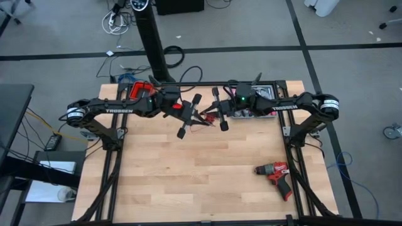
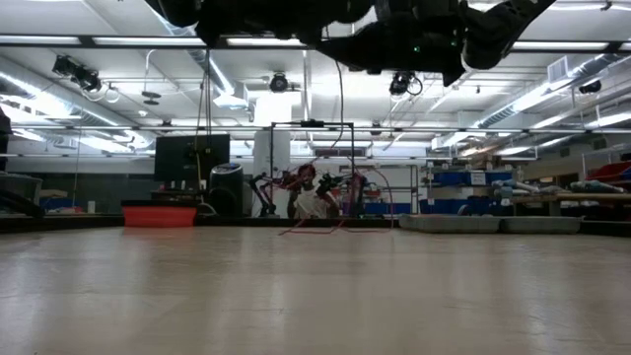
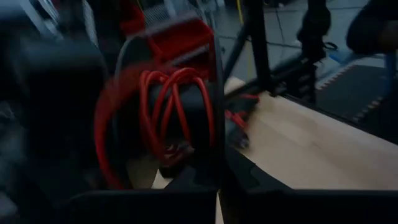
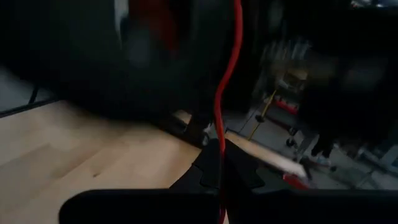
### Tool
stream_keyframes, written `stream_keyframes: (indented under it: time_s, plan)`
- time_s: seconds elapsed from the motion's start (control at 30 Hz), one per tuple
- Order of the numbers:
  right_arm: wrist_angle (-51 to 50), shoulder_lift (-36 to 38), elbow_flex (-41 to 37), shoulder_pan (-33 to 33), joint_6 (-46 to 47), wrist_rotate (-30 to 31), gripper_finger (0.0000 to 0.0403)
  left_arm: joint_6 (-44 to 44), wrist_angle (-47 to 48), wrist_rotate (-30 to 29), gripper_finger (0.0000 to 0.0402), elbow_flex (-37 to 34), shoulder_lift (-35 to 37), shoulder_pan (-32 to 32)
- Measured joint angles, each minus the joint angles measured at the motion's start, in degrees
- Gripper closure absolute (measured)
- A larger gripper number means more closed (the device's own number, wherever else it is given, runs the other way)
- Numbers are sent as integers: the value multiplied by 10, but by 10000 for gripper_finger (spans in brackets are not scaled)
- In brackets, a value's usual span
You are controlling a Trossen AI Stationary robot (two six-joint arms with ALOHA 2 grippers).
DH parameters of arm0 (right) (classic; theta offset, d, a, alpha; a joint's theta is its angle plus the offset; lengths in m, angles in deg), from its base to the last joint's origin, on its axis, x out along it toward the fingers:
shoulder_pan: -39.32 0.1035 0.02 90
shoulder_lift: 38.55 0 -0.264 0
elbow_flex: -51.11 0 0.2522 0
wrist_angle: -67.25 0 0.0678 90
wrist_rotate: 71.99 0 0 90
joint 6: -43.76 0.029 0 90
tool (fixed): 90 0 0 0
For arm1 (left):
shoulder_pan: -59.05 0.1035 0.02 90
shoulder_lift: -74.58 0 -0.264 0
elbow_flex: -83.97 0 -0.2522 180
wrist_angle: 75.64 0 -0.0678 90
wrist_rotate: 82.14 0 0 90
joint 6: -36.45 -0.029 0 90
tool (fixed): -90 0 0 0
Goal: Coil cords
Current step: Coil the red wire onto the black spool
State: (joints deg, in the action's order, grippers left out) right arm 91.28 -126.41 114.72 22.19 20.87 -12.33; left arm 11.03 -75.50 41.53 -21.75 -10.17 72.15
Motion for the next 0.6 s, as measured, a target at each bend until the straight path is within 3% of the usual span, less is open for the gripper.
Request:
stream_keyframes:
  time_s: [0.3,0.6]
  plan:
    - [-33,-1,-13,0,21,0,403,0,-62,-20,401,0,0,0]
    - [-147,50,-50,-3,24,22,403,6,18,-87,401,0,6,6]
